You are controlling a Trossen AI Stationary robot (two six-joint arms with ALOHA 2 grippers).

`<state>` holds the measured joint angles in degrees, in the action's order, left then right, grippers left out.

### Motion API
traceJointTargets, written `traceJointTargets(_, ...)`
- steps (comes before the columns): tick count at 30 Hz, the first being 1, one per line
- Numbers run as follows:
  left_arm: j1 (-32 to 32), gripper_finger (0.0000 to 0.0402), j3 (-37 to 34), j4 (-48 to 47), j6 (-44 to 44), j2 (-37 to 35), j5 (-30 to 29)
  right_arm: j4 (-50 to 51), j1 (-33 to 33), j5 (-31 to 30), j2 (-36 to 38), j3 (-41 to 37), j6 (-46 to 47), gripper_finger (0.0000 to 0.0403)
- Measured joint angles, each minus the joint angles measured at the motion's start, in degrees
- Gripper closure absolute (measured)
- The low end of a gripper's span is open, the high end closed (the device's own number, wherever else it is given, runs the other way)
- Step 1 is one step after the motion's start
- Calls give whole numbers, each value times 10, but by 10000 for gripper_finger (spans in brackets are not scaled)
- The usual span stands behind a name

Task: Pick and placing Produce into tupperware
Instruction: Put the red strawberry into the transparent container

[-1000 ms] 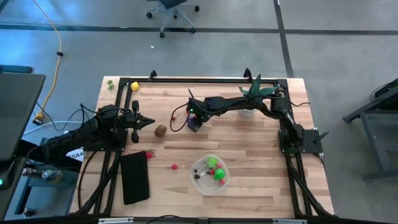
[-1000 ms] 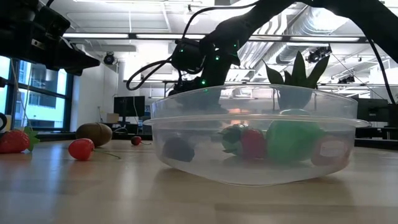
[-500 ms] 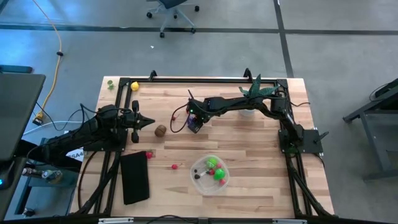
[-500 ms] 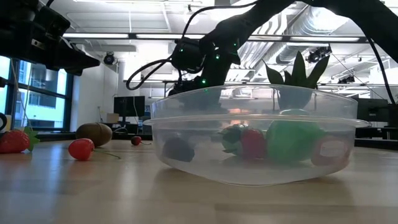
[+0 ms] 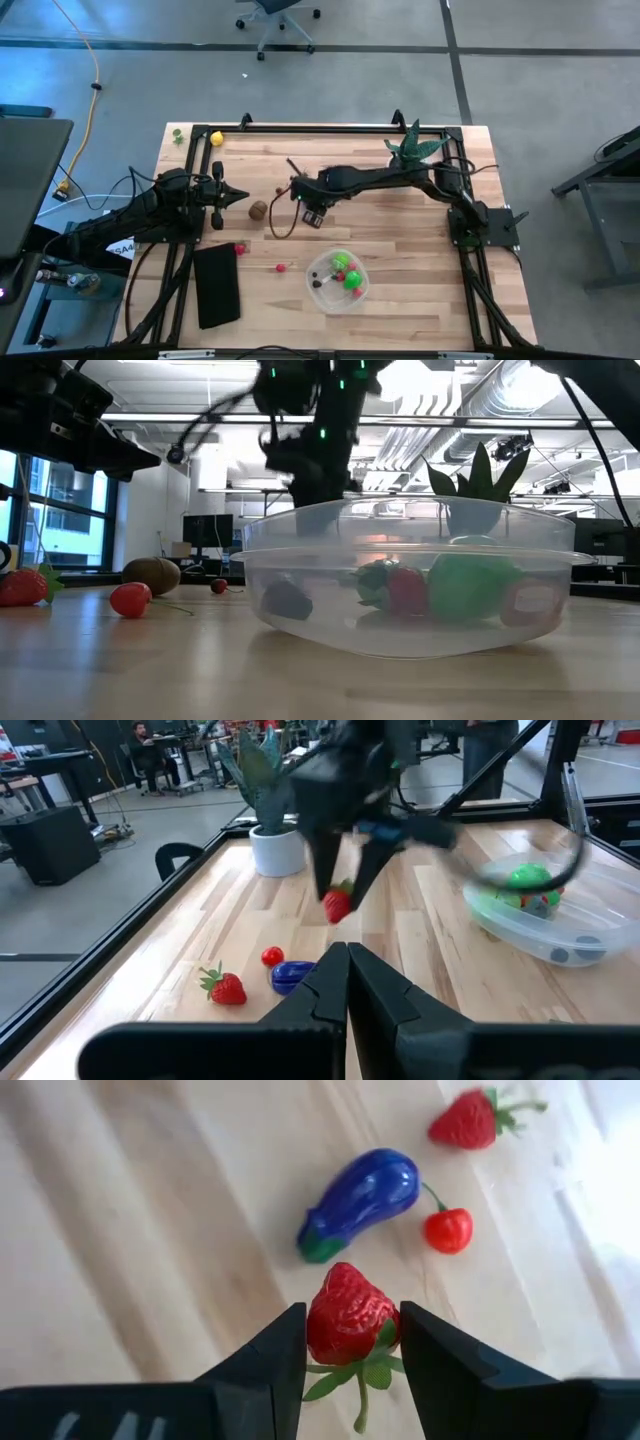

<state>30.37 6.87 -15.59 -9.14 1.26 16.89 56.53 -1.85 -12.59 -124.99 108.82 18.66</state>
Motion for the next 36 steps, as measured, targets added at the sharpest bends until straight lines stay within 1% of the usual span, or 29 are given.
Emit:
traceJointTargets(5,0,401,0,0,0,0,0,8,45,-26,50,4,-2,270)
traceJointTargets(11,0,401,0,0,0,0,0,9,112,-68,143,-65,57,270)
traceJointTargets(15,0,401,0,0,0,0,0,-13,161,-64,203,-131,112,270)
traceJointTargets(19,0,401,0,0,0,0,0,-82,200,-28,239,-203,145,270)
traceJointTargets(23,0,401,0,0,0,0,0,-167,222,24,243,-268,144,270)
traceJointTargets(26,0,401,0,0,0,0,0,-238,226,53,241,-305,120,270)
traceJointTargets(28,0,401,0,0,0,0,0,-266,226,68,239,-323,106,270)
traceJointTargets(31,0,401,0,0,0,0,0,-308,225,76,233,-336,79,270)
traceJointTargets(36,0,401,0,0,0,0,0,-339,217,104,202,-338,44,270)
